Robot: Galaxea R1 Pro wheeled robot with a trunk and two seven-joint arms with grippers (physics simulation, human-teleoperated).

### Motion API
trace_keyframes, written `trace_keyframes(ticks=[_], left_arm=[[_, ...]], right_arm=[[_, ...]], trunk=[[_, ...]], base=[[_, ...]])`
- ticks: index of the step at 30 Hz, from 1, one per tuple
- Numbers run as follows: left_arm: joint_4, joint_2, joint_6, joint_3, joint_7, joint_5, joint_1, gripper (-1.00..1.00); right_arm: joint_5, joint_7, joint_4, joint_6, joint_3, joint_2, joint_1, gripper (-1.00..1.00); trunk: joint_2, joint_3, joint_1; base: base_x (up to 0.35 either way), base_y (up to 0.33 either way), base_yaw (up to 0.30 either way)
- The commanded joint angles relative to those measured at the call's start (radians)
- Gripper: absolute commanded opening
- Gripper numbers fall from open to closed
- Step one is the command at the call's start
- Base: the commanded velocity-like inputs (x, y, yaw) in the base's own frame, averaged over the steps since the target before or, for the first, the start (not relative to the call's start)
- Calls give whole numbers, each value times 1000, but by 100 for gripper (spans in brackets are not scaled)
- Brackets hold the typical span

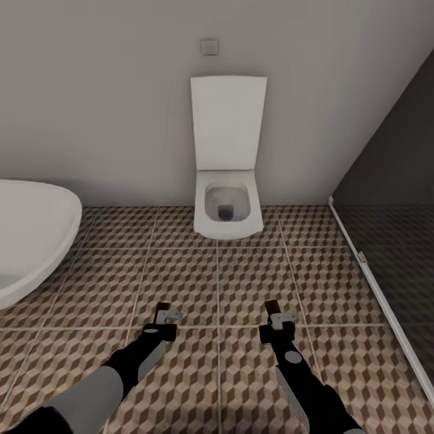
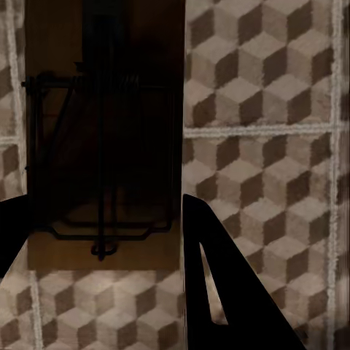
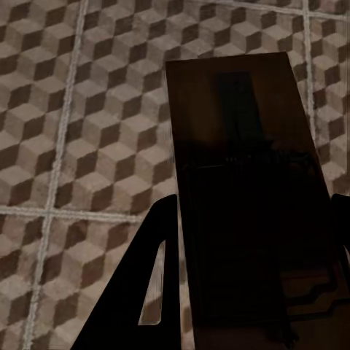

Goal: Take the four mousetraps from the cabinet in the bathroom and place them on the bathroom floor. Make sure all four end up on the same floor surface, and ensure that at least two of them are either under or directly next to the same bathroom sink.

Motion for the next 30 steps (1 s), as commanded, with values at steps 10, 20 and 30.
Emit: trace_keyframes(ticks=[10, 20, 30], left_arm=[[-2, 0, 5, -9, 7, 5, -1, -100], [-2, 1, 5, -8, 7, 5, -1, -100], [-2, 1, 4, -9, 7, 5, -1, -100]], right_arm=[[-8, -5, -1, 4, 4, 0, -1, -100], [-8, -5, -1, 4, 4, 0, -1, -100], [-8, -5, -1, 4, 4, 0, -1, -100]], trunk=[[0, -1, 0], [0, -1, 0], [0, -1, 0]], base=[[279, -179, 0], [238, -194, 0], [86, -29, 0]])
